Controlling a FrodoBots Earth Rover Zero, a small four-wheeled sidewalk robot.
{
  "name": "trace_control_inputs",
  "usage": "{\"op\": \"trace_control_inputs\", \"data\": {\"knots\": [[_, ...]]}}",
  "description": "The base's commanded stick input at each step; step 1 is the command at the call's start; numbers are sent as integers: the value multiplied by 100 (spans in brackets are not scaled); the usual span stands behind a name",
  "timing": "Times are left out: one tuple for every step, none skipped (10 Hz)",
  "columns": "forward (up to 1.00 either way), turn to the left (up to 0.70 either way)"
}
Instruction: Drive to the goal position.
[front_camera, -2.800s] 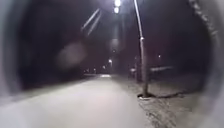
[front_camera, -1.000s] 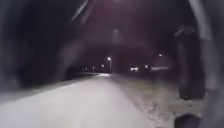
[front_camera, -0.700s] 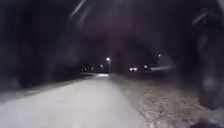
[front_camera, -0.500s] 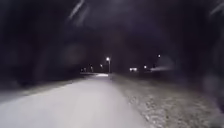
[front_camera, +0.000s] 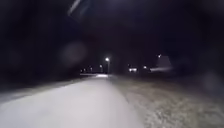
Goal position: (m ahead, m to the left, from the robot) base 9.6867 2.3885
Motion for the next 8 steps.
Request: {"op": "trace_control_inputs", "data": {"knots": [[100, 0], [100, 0], [100, 0], [100, 0], [100, 0], [100, 20], [100, 27], [100, 27]]}}
